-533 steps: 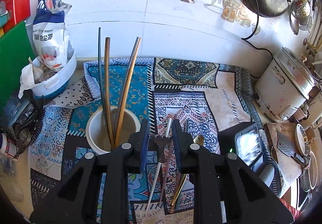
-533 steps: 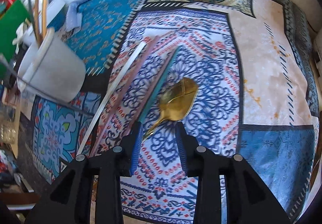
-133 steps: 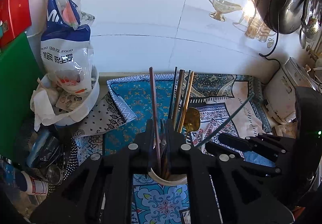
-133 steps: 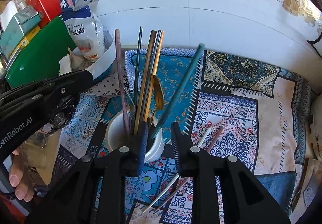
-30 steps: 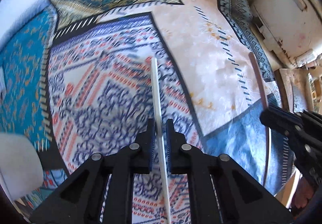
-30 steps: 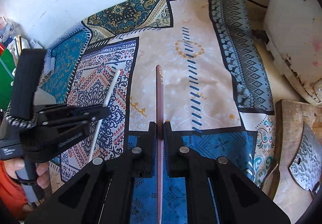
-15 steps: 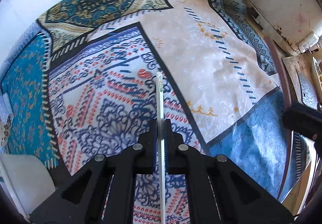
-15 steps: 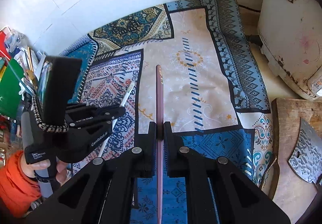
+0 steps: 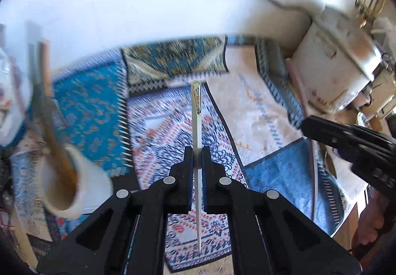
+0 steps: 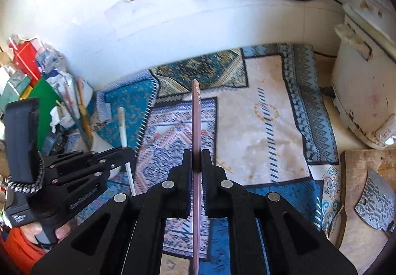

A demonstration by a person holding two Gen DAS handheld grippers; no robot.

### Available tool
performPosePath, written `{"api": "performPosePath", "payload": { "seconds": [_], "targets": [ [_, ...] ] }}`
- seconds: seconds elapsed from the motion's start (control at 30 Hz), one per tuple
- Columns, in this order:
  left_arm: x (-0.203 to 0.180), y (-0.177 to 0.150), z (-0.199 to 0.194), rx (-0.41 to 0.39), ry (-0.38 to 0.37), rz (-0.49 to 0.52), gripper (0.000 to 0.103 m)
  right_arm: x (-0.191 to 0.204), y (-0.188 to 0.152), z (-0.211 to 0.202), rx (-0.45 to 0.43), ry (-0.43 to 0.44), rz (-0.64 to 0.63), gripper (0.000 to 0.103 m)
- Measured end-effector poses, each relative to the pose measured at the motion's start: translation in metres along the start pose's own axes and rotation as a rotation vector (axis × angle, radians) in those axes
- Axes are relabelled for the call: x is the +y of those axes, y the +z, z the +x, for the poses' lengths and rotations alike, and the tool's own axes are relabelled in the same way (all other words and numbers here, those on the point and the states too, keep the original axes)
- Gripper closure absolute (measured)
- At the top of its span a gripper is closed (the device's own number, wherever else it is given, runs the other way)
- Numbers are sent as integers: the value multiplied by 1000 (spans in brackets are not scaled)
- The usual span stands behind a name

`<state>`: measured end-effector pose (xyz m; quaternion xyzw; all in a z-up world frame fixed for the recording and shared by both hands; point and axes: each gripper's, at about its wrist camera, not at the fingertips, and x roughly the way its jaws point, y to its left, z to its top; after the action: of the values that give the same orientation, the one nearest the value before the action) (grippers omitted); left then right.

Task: Organize utensils
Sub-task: 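Carry both chopsticks upright over the white cup and lower them in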

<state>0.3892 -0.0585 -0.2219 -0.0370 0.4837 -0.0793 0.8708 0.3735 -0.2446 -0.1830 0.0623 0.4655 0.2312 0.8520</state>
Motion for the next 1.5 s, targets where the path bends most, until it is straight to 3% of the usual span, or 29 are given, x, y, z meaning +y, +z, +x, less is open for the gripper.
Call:
{"api": "performPosePath", "payload": {
  "seconds": [0.33, 0.7, 1.07, 1.5],
  "targets": [
    [39, -1, -96, -195, 80, -46, 99, 74, 22, -21, -110, 81, -117, 97],
    [102, 7, -162, -339, 153, -127, 99, 159, 48, -21, -188, 170, -214, 97],
    [159, 22, -163, -383, 145, -201, 99, 207, 66, 32, -196, 170, -212, 97],
    [194, 31, -125, -358, 99, -188, 99, 223, 77, 80, -275, 47, -155, 97]
  ]
}}
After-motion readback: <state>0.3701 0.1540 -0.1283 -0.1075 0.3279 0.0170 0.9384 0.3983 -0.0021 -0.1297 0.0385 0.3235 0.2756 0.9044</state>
